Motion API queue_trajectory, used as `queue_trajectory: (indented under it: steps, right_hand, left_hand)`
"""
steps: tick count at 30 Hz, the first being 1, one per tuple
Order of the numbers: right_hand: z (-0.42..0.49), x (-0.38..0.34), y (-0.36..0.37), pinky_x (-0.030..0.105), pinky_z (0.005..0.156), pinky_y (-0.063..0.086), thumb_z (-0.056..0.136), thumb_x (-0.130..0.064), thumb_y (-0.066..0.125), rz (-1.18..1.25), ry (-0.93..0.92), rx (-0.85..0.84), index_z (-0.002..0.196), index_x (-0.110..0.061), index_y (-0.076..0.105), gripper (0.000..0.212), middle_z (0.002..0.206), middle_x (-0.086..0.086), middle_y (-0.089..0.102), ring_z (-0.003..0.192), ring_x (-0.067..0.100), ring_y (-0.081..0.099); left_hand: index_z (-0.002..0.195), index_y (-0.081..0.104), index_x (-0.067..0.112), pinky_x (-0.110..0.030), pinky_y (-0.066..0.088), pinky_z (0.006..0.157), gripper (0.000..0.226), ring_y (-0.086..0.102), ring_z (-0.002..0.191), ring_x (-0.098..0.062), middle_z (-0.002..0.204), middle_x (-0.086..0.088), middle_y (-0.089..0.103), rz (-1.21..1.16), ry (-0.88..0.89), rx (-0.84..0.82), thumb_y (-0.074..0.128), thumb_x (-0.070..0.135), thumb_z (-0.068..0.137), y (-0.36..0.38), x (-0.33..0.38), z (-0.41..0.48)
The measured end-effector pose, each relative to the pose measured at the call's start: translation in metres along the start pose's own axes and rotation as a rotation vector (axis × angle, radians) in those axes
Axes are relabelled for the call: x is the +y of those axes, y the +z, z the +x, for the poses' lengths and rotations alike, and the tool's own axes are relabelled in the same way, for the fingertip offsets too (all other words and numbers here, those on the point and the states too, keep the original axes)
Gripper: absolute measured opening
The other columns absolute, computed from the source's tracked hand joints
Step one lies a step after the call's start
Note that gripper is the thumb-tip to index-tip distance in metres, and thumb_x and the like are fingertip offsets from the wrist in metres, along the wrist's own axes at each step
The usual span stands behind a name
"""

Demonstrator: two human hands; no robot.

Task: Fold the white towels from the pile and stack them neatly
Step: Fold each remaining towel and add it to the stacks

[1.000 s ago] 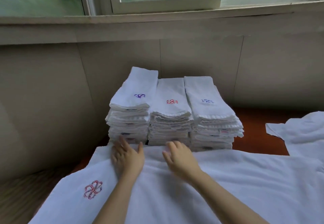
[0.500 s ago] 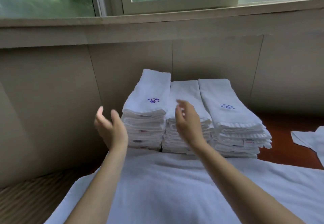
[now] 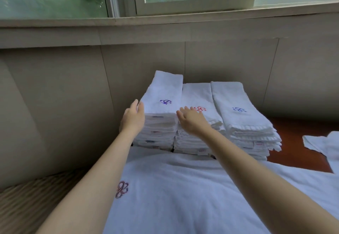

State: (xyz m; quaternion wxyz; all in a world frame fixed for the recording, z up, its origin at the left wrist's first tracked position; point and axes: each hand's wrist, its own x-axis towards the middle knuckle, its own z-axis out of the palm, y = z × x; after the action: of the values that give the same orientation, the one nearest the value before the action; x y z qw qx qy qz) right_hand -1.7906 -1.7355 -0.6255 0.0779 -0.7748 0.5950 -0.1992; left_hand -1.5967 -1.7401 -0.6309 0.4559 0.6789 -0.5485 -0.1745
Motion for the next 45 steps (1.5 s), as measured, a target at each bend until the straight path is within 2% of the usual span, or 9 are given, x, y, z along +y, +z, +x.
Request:
queue_trajectory:
  steps: [4, 7, 13, 22, 25, 29, 34, 40, 45]
  right_hand:
    - [-0.106, 0.029, 0.007, 0.040, 0.101, 0.039, 0.098, -0.011, 0.045, 0.053, -0.252, 0.285, 0.114, -0.003, 0.062, 0.024, 0.121, 0.015, 0.060, 0.119, 0.033, 0.053]
    - [-0.182, 0.067, 0.022, 0.038, 0.076, 0.054, 0.087, -0.004, 0.053, -0.039, -0.310, 0.383, 0.099, -0.002, 0.068, 0.019, 0.101, 0.014, 0.068, 0.094, 0.035, 0.066]
    - [-0.247, 0.152, 0.030, 0.033, 0.116, 0.013, 0.101, -0.043, 0.029, -0.227, 0.110, -0.165, 0.146, -0.036, 0.029, 0.045, 0.157, -0.010, 0.019, 0.145, 0.012, 0.014]
    - [-0.263, 0.151, 0.025, 0.033, 0.118, 0.012, 0.102, -0.044, 0.026, -0.192, 0.112, -0.201, 0.147, -0.033, 0.028, 0.047, 0.157, -0.009, 0.019, 0.146, 0.012, 0.014]
    - [-0.263, 0.147, 0.015, 0.027, 0.094, 0.035, 0.101, -0.040, 0.031, -0.226, 0.035, -0.056, 0.107, -0.028, 0.057, 0.029, 0.123, -0.007, 0.056, 0.120, 0.018, 0.049]
    - [-0.253, 0.146, 0.001, 0.030, 0.059, 0.028, 0.101, -0.033, 0.035, -0.119, 0.122, -0.030, 0.063, -0.019, 0.034, 0.041, 0.066, -0.002, 0.048, 0.070, 0.023, 0.051]
    - [-0.233, 0.196, -0.024, 0.037, 0.070, 0.049, 0.095, -0.004, 0.043, -0.096, 0.330, 0.201, 0.107, -0.012, 0.056, 0.020, 0.100, 0.012, 0.066, 0.087, 0.027, 0.059]
    - [-0.210, 0.245, -0.042, 0.036, 0.100, 0.042, 0.080, -0.001, 0.052, -0.249, 0.389, -0.250, 0.144, -0.025, 0.031, 0.071, 0.141, 0.003, 0.046, 0.128, 0.025, 0.042]
    - [-0.196, 0.252, -0.038, 0.035, 0.090, 0.040, 0.082, -0.009, 0.050, -0.345, 0.463, -0.281, 0.138, -0.025, 0.036, 0.059, 0.131, 0.005, 0.052, 0.113, 0.026, 0.045]
  left_hand:
    - [0.146, 0.029, 0.012, -0.036, 0.036, 0.091, 0.054, 0.043, 0.127, -0.029, 0.147, -0.012, 0.036, -0.044, -0.085, 0.214, 0.032, 0.041, 0.100, -0.004, -0.015, -0.051]
    - [0.145, 0.030, 0.010, -0.039, 0.039, 0.091, 0.054, 0.042, 0.126, -0.032, 0.146, -0.015, 0.035, 0.064, -0.162, 0.103, 0.037, 0.039, 0.100, 0.004, -0.041, -0.099]
    - [0.150, 0.023, 0.025, -0.042, 0.015, 0.116, 0.051, 0.013, 0.146, -0.026, 0.159, -0.006, 0.014, 0.749, 0.029, -0.360, 0.021, 0.043, 0.102, 0.015, -0.087, -0.170]
    - [0.137, 0.037, 0.015, -0.036, 0.039, 0.100, 0.038, 0.040, 0.128, -0.027, 0.140, -0.009, 0.042, 0.950, 0.049, -0.309, 0.028, 0.026, 0.102, 0.018, -0.065, -0.193]
    - [0.117, 0.058, 0.016, -0.030, 0.047, 0.078, 0.029, 0.056, 0.111, -0.023, 0.121, -0.004, 0.059, 1.044, 0.088, -0.268, 0.040, 0.014, 0.095, 0.029, -0.039, -0.185]
    - [0.104, 0.062, 0.011, -0.032, 0.045, 0.076, 0.025, 0.057, 0.104, -0.028, 0.115, -0.007, 0.058, 0.873, 0.171, -0.300, 0.038, 0.016, 0.099, 0.046, -0.030, -0.163]
    - [0.125, 0.044, 0.012, -0.041, 0.048, 0.080, 0.035, 0.054, 0.100, -0.031, 0.125, -0.008, 0.050, 0.795, 0.240, -0.376, 0.031, 0.001, 0.096, 0.051, -0.045, -0.117]
    - [0.144, 0.035, 0.026, -0.035, 0.045, 0.097, 0.052, 0.051, 0.121, -0.026, 0.140, -0.006, 0.048, 1.029, 0.271, -0.643, 0.044, 0.013, 0.094, 0.031, -0.049, -0.073]
    - [0.110, 0.051, 0.019, -0.019, 0.042, 0.044, 0.035, 0.054, 0.058, -0.012, 0.083, -0.002, 0.061, 1.031, -0.130, -0.924, 0.062, 0.012, 0.078, 0.000, -0.026, -0.063]
